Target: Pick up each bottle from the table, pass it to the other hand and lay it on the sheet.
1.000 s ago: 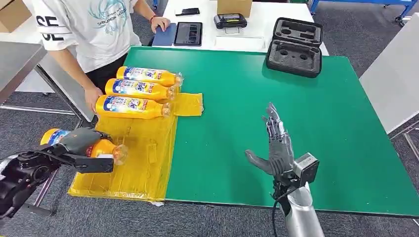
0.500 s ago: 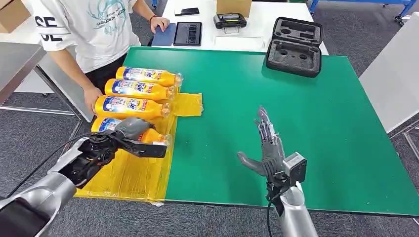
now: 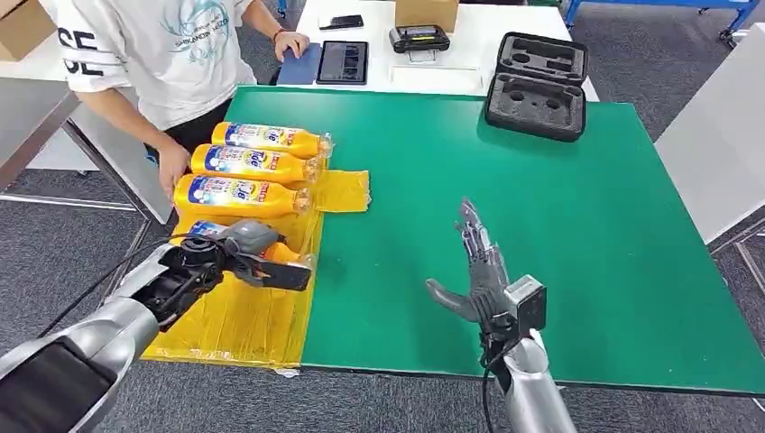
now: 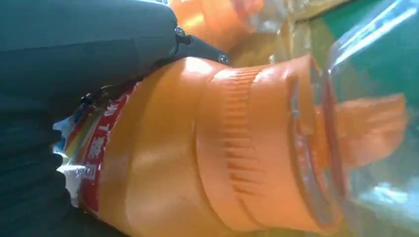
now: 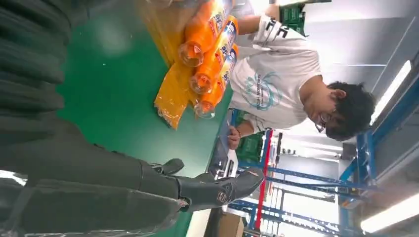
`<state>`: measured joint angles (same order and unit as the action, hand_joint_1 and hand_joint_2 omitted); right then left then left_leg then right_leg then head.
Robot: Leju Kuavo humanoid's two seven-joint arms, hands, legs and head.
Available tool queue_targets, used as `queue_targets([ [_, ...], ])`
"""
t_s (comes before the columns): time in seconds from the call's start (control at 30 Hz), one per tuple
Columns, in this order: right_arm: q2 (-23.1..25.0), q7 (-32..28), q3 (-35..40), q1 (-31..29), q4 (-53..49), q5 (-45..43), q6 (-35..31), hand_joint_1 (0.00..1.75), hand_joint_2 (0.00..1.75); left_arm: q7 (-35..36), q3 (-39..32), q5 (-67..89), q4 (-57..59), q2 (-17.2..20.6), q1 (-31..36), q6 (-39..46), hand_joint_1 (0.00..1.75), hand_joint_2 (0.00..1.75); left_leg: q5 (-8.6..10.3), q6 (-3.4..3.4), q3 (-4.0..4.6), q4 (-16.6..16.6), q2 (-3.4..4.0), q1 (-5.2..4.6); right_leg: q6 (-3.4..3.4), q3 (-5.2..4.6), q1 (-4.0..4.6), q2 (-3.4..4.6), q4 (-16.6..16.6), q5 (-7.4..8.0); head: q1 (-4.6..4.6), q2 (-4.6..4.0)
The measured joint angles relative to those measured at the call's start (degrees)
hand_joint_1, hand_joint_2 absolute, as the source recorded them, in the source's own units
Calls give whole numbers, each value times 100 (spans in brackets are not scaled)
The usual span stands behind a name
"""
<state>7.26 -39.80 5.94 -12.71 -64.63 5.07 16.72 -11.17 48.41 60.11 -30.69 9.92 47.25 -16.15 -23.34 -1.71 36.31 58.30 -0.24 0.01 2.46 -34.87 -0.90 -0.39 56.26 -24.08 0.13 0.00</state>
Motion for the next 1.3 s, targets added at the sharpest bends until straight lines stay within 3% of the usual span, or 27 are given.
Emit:
queue_targets([
  [0.23, 0, 0, 11, -73, 135, 2, -63, 0, 175, 17, 2, -4, 229, 20, 139, -100, 175, 175, 1, 1, 0, 0, 0, 5, 0, 0, 4, 0, 2, -1, 0, 0],
  [0.27, 0, 0, 11, -73, 151, -9, -66, 0, 175, -9, 2, -13, 254, 22, 159, -153, 161, 175, 1, 1, 0, 0, 0, 5, 0, 0, 5, 0, 2, -1, 0, 0],
  [0.47, 4, -2, 42, -76, 227, -57, -79, 0, 175, -271, 4, -114, 378, 98, 279, -510, 133, 175, 1, 1, 0, 0, 0, 6, -1, 0, 6, -1, 1, -1, 0, 0],
  [0.5, 7, 0, 44, -77, 234, -61, -87, 0, 175, -291, 4, -133, 392, 98, 291, -545, 101, 175, 1, 1, 0, 0, 0, 6, -1, 0, 6, -1, 1, -1, 0, 0],
  [0.53, 9, -2, 46, -77, 238, -63, -98, 0, 175, -291, 4, -138, 405, 98, 297, -560, 56, 175, 1, 1, 0, 0, 0, 6, -1, 0, 6, -1, 1, -1, 0, 0],
  [0.67, 24, -2, 44, -77, 252, -63, -159, 0, 175, -284, 2, -190, 457, 77, 312, -564, 56, 175, 1, 1, -1, 0, -1, 5, -1, 1, 5, -2, 1, -1, 0, 0],
  [0.7, 24, -2, 44, -78, 252, -63, -175, 0, 175, -284, 2, -201, 472, 66, 314, -564, 35, 175, 1, 1, -1, 0, -2, 5, -1, 2, 5, -3, 1, -1, 0, 0],
  [0.77, 37, -2, 44, -78, 252, -63, -179, 0, 175, -284, 2, -227, 488, 55, 317, -564, 9, 175, 1, 1, -1, 0, -2, 5, -1, 2, 5, -2, 1, -1, 0, 0],
  [0.87, 39, -2, 44, -79, 254, -63, -188, 0, 175, -282, 2, -245, 527, 31, 328, -573, 0, 175, 2, 1, -2, 0, -1, 5, -1, 2, 5, -2, 0, -1, 0, 0],
  [1.1, 39, -2, 39, -79, 254, -61, -194, 0, 175, -286, 0, -269, 571, -35, 342, -595, 0, 175, 5, 5, -3, 0, -1, 5, -1, 3, 5, -2, 1, 0, 0, 0],
  [1.13, 37, -2, 39, -79, 254, -61, -194, 0, 175, -291, 0, -271, 575, -46, 344, -595, 0, 0, 5, 5, -2, 0, -2, 5, -1, 3, 5, -2, 1, 0, 0, 0],
  [1.3, 37, -2, 35, -79, 254, -59, -214, 0, 175, -304, 0, -321, 604, -76, 369, -636, 0, 0, 5, 5, -2, 0, -1, 5, -1, 3, 5, -2, 0, 0, 0, 0],
])
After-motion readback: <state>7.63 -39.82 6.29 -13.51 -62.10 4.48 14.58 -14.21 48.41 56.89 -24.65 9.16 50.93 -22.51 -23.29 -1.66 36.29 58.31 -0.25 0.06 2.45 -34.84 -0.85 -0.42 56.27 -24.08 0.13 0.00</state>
